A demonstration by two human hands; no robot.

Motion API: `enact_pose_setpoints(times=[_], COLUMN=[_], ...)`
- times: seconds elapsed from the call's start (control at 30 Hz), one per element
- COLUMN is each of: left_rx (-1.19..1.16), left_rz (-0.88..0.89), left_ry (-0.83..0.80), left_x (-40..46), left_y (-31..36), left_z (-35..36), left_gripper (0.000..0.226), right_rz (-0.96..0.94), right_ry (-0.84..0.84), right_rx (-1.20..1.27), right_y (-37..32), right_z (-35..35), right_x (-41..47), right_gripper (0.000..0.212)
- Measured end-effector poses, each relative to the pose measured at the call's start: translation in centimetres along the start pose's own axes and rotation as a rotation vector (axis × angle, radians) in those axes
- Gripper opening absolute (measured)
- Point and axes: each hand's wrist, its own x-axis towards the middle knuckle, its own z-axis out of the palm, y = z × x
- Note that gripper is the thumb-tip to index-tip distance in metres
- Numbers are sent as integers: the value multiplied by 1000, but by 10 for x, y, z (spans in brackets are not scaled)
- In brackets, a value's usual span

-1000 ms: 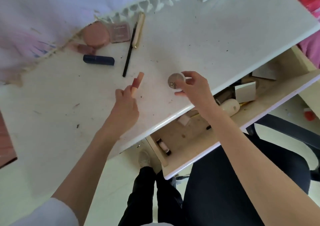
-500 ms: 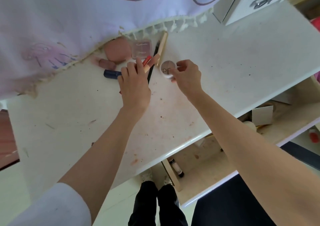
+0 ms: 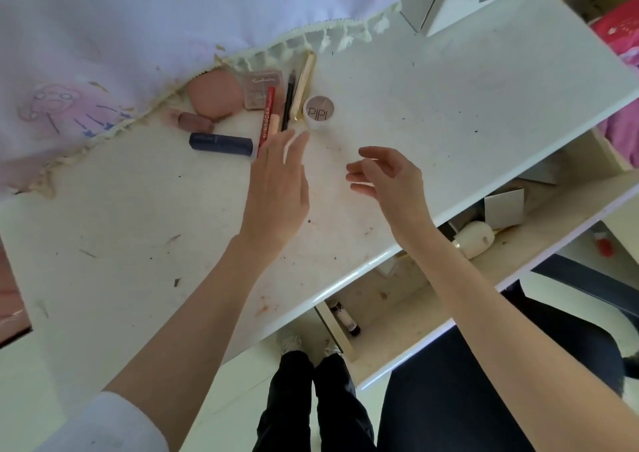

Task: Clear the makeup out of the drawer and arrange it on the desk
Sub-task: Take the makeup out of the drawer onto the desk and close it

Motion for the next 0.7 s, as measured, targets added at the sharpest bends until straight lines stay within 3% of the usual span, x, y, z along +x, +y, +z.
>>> enact_pose_setpoints(times=[0.13,0.27,0.37,0.5,0.7], left_rx=[-205,-330,-181,160,457], left_rz=[224,394,403,272,291], left_ry=[-38,-297,-590,-838,-959], left_x=[-65,-128,-144,-142,-148], left_y=[36,69,83,85,83], left_z=[-1,11,30,64,97], left_gripper=[33,28,31,31,29], right_rz=[-4,0,3,-45,-28], right_ry=[-109,-161,-134,-110,-70], right_rx=[-118,-410,-620,-920,-1260], right_y=[21,58,81,100,112], right_z=[-48,-98,-122,-143,-154], right_x=[-51,-89,-103,-86,-18], right_gripper=[18,17,14,25,55])
